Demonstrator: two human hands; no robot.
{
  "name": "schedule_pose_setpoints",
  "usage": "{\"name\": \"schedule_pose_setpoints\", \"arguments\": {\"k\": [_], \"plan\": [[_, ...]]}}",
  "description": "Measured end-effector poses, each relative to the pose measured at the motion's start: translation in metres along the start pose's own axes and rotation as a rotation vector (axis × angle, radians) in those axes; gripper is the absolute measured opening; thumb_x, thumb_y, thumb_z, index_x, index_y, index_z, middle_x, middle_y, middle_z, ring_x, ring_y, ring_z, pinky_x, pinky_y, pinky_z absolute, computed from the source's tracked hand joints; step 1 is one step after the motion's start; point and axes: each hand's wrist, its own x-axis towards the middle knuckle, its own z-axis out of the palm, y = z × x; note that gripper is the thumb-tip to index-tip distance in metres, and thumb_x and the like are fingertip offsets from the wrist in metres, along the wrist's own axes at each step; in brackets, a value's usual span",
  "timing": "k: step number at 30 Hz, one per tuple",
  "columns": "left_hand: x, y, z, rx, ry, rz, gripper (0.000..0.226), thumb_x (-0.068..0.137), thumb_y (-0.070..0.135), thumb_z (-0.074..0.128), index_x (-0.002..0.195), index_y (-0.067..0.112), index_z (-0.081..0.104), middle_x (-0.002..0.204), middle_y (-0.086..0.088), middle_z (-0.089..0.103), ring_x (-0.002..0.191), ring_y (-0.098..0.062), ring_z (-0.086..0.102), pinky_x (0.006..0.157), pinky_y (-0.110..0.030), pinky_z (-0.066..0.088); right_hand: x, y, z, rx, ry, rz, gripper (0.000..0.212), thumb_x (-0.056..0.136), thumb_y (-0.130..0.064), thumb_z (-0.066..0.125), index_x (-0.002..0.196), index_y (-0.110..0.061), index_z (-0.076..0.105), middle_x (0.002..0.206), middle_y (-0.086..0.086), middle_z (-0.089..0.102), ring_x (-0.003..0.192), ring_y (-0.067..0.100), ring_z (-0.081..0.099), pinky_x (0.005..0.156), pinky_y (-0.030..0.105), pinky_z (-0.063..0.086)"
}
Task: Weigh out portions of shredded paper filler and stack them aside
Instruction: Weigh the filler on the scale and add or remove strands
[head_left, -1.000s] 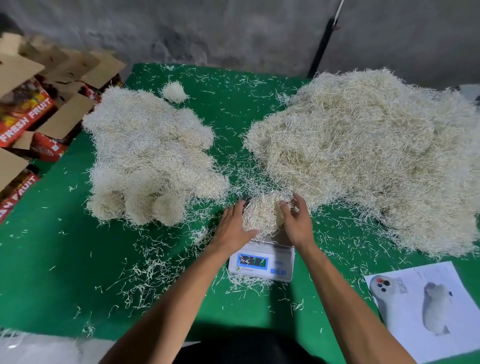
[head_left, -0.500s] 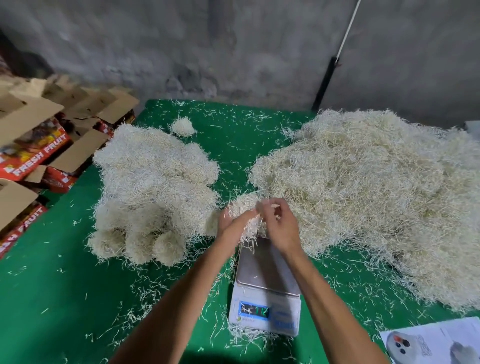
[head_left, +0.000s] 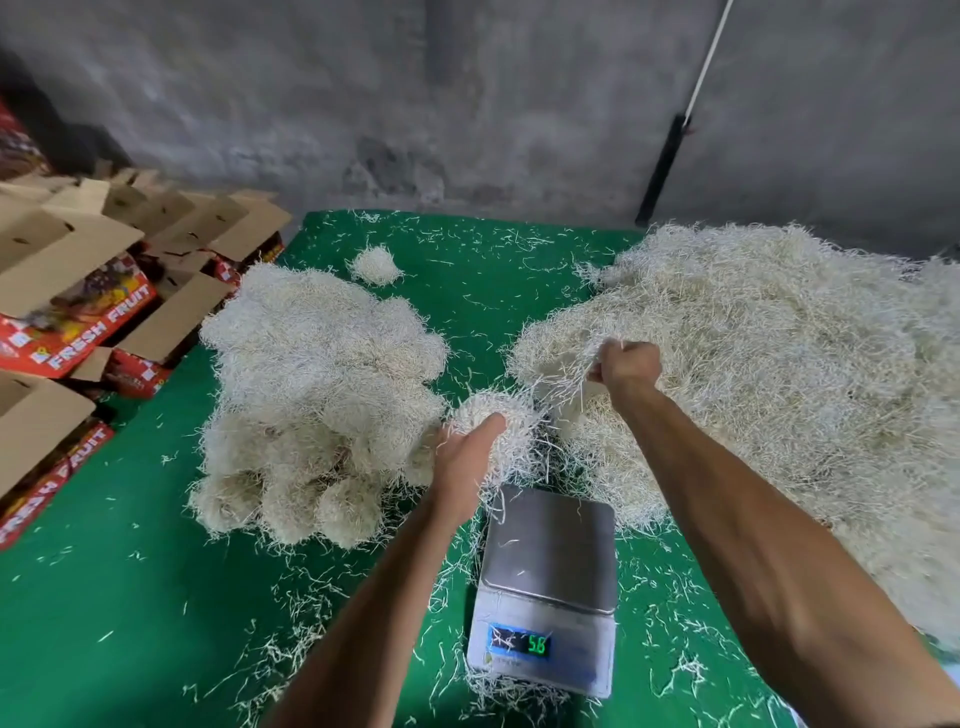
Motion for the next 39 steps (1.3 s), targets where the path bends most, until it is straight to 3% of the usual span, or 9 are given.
{"name": "schedule_pose_setpoints", "arguments": {"k": [5,8,13,17,20,25,27,33,39], "plan": [[0.018,-0.008,-0.025,-0.055,0.066,-0.004,0.089,0.081,0.049,0.075,0.145,-0.001,0.039,0.149,-0.017,0.048,0.121,-0.027,0.054,0.099,-0.037,0.039,0.017,0.002,-0.026,0.136,0.024,-0.126,0.054,0.108,-0.009,0.048,0.159,-0.01,0.031,0.136,0.018,0.06,0.096,0.024,0.072,0.075,0.027,0.063],[0.016,-0.016,-0.016,-0.048,0.032,-0.022,0.087,0.081,0.048,0.075,0.145,0.0,0.04,0.146,-0.015,0.05,0.121,-0.026,0.054,0.095,-0.034,0.038,0.003,0.026,-0.033,0.057,-0.011,-0.111,0.073,0.108,-0.005,0.044,0.165,-0.026,0.002,0.16,0.024,0.036,0.117,0.039,0.067,0.095,0.049,0.059],[0.004,-0.023,0.008,-0.028,-0.058,-0.021,0.042,0.071,0.048,0.075,0.096,0.018,0.06,0.102,0.009,0.055,0.092,-0.007,0.053,0.08,-0.032,0.045,-0.046,0.07,-0.034,-0.267,-0.061,-0.267,0.033,0.111,-0.033,0.044,0.121,-0.009,0.064,0.112,0.02,0.072,0.074,0.022,0.076,0.067,0.046,0.064],[-0.009,-0.029,0.011,0.064,-0.301,-0.084,0.082,0.066,0.061,0.083,0.131,0.016,0.06,0.141,-0.008,0.058,0.12,-0.025,0.061,0.107,-0.047,0.046,-0.101,0.084,-0.027,-0.144,-0.586,-0.188,0.064,0.09,-0.083,0.045,0.133,-0.04,0.064,0.121,-0.02,0.068,0.098,-0.001,0.066,0.087,0.035,0.058],[-0.013,-0.038,0.007,0.346,-0.423,-0.068,0.111,0.067,0.056,0.086,0.157,0.026,0.029,0.159,-0.006,0.035,0.128,-0.013,0.045,0.112,-0.032,0.027,-0.113,0.101,-0.031,-0.228,-0.72,-0.093,0.06,0.082,-0.076,0.066,0.13,-0.042,0.055,0.111,-0.017,0.067,0.098,0.0,0.064,0.09,0.031,0.05],[-0.018,-0.058,-0.018,-0.052,-0.424,-0.057,0.081,0.076,0.03,0.088,0.144,0.029,0.043,0.128,0.009,0.056,0.104,-0.005,0.066,0.073,-0.027,0.06,-0.113,0.133,-0.038,-0.275,-0.438,-0.133,0.078,0.096,-0.038,0.071,0.157,-0.006,0.033,0.105,0.008,0.073,0.077,0.011,0.073,0.071,0.029,0.06],[-0.019,-0.065,-0.029,-0.109,-0.245,-0.098,0.058,0.089,0.021,0.076,0.14,0.021,0.049,0.131,-0.006,0.051,0.104,-0.021,0.062,0.071,-0.038,0.062,-0.112,0.144,-0.042,-0.337,-0.344,-0.168,0.078,0.099,-0.047,0.066,0.157,-0.006,0.034,0.134,0.014,0.065,0.103,0.023,0.072,0.095,0.044,0.058],[-0.021,-0.098,-0.058,0.049,-0.17,-0.16,0.025,0.1,0.022,0.063,0.123,0.013,0.062,0.129,-0.012,0.055,0.111,-0.028,0.058,0.07,-0.043,0.064,-0.12,0.174,-0.065,-0.652,-0.28,-0.318,0.042,0.1,-0.061,0.051,0.108,-0.02,0.059,0.092,-0.002,0.072,0.066,0.011,0.071,0.053,0.025,0.057],[-0.03,-0.107,-0.056,-0.031,-0.109,-0.139,0.027,0.099,0.02,0.063,0.123,0.007,0.063,0.118,-0.013,0.066,0.101,-0.027,0.068,0.065,-0.031,0.062,-0.129,0.182,-0.082,-0.596,0.002,-0.314,0.057,0.103,-0.063,0.042,0.122,-0.014,0.064,0.102,-0.005,0.07,0.063,-0.001,0.063,0.049,0.017,0.042]]}}
